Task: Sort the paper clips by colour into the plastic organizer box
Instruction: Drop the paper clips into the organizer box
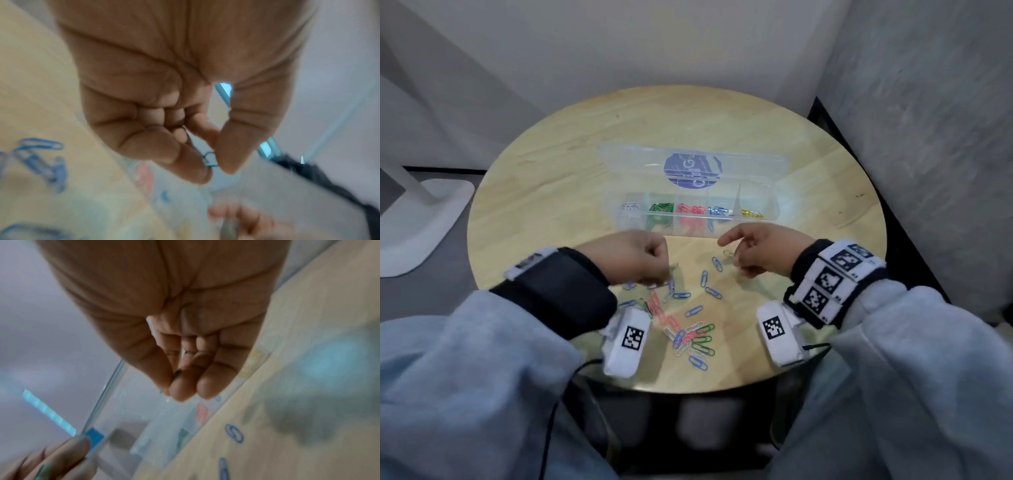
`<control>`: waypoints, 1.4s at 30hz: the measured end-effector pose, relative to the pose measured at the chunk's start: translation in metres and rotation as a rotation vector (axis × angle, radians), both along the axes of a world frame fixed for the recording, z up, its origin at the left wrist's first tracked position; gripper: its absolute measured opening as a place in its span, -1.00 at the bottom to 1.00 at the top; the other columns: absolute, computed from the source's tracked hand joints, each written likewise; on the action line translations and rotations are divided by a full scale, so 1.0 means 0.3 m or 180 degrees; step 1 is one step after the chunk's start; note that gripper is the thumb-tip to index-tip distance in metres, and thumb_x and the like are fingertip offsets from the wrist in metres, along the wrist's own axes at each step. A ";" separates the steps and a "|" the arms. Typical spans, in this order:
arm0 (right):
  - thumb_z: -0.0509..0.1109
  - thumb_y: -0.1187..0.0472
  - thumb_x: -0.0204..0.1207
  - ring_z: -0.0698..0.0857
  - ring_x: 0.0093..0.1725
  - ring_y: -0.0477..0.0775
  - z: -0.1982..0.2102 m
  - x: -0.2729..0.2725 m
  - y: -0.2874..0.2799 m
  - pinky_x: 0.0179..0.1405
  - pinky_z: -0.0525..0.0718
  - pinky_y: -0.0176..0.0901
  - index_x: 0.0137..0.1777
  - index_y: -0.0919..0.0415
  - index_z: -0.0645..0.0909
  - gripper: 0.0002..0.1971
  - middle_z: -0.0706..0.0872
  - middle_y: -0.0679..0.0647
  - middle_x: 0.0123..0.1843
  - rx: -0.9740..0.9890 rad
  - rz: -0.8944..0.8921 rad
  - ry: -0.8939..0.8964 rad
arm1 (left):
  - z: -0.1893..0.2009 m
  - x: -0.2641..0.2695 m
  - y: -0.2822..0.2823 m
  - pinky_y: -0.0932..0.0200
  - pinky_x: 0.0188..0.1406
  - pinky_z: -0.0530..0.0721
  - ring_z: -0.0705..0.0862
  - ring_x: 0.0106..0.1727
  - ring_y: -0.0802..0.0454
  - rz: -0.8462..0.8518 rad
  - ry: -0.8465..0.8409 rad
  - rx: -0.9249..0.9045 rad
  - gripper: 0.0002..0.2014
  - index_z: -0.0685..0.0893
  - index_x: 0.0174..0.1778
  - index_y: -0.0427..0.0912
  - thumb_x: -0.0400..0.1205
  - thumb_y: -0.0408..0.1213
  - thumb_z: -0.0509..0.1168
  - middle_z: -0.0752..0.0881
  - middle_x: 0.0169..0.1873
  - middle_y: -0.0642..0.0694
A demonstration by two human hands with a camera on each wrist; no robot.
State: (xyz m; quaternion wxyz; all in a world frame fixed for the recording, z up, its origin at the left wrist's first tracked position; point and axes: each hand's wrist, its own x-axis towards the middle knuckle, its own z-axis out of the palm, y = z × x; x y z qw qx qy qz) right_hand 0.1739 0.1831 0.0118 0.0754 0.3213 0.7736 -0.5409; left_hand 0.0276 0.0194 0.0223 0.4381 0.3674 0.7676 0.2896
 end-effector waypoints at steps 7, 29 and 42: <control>-0.02 0.58 0.49 0.52 -0.64 -0.02 0.047 0.059 -0.001 -0.61 0.58 -0.34 -0.33 0.22 0.44 -0.66 0.46 0.14 -0.45 -0.1316 -0.1104 0.0752 | 0.086 -0.119 -0.115 0.42 -0.60 0.50 0.54 -0.67 0.20 0.1336 -0.0602 0.0578 -0.63 0.67 -0.17 -0.08 0.57 -0.62 0.07 0.55 -0.59 -0.03; 0.51 0.00 0.26 0.60 -0.14 0.11 -0.135 -0.025 -0.216 -0.08 0.62 -0.05 -0.14 0.01 0.41 -0.67 0.55 -0.08 -0.24 0.2019 0.1987 -0.1230 | -0.141 0.001 -0.053 0.25 -0.47 0.33 0.46 -0.46 0.16 -0.0605 0.1572 -0.1080 -0.79 0.60 -0.31 0.03 0.34 -0.21 0.54 0.49 -0.58 0.12; 0.33 0.26 0.42 0.60 -0.18 0.06 -0.111 -0.032 -0.174 -0.16 0.59 -0.18 -0.28 0.07 0.56 -0.91 0.62 -0.01 -0.27 0.1988 0.1717 -0.1305 | -0.135 -0.016 -0.044 0.26 -0.48 0.34 0.48 -0.49 0.16 -0.0574 0.1544 -0.0969 -0.90 0.59 -0.29 0.01 0.49 -0.24 0.37 0.55 -0.55 0.09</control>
